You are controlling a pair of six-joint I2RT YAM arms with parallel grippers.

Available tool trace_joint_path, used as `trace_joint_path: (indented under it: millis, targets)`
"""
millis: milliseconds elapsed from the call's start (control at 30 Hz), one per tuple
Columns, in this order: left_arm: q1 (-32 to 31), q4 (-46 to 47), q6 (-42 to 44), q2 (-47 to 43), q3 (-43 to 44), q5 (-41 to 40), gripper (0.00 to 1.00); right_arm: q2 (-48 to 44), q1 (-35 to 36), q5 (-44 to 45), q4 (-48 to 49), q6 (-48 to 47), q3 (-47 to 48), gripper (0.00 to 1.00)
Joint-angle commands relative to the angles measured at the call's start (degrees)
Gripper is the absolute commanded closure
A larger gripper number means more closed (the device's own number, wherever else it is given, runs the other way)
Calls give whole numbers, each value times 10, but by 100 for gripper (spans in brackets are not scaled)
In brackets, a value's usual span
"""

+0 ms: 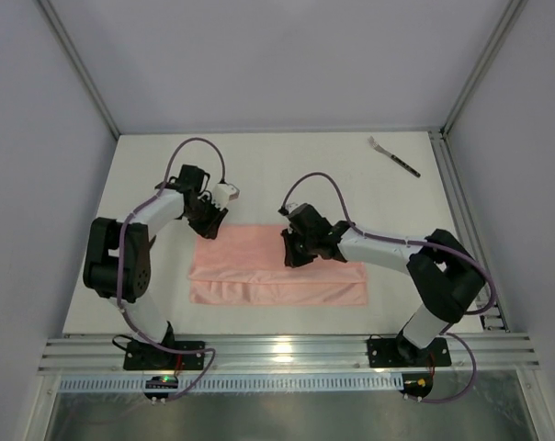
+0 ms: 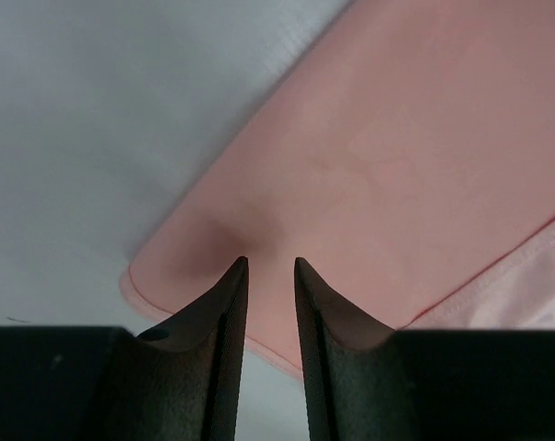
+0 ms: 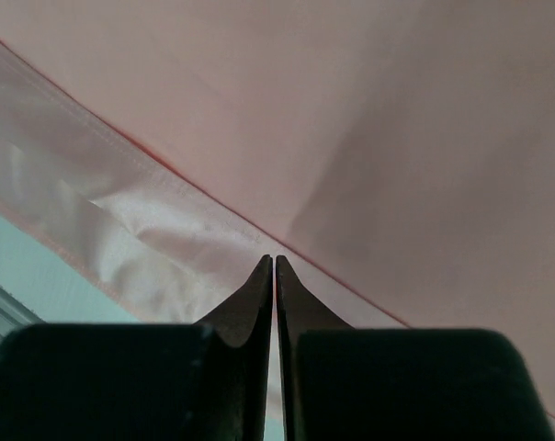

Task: Fold the napkin into a case and place the utensils inside
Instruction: Fold the rectangle-folded napkin at the center of the board, then move the rectangle-folded napkin to the center of the board.

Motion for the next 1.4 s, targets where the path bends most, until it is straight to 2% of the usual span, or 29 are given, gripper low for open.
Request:
trace_joint_path:
  millis: [0, 167, 300, 567, 767, 867, 1000, 1033, 1133, 1367]
  targets:
    - [5, 23, -57, 17, 10, -22, 72, 36, 25, 2, 16, -11, 8, 94]
    - [5, 26, -63, 11, -5, -28, 70, 38, 50, 14, 3, -39, -5, 95]
    - [5, 30, -72, 27, -6, -35, 70, 19, 54, -18, 6, -66, -25, 96]
    - [5, 18, -74, 18, 8, -28, 69, -59, 91, -23, -9, -104, -67, 96]
    - [7, -33, -44, -47, 12, 5, 62, -117, 96, 8, -37, -69, -62, 91]
    - [7, -52, -43, -64, 12, -11, 59, -138, 49, 32, -61, -38, -52, 87]
    - [6, -50, -62, -29, 10, -51, 60, -120, -41, 53, -83, 23, -46, 86]
    - [6, -51, -68, -17, 13, -52, 61, -97, -79, 54, -88, 31, -39, 86]
    - [6, -56, -80, 30, 33, -59, 63, -38, -134, 47, -90, 42, -24, 86]
    - [6, -43, -90, 118, 106, -87, 65, 105, -196, 15, -84, 34, 63, 86]
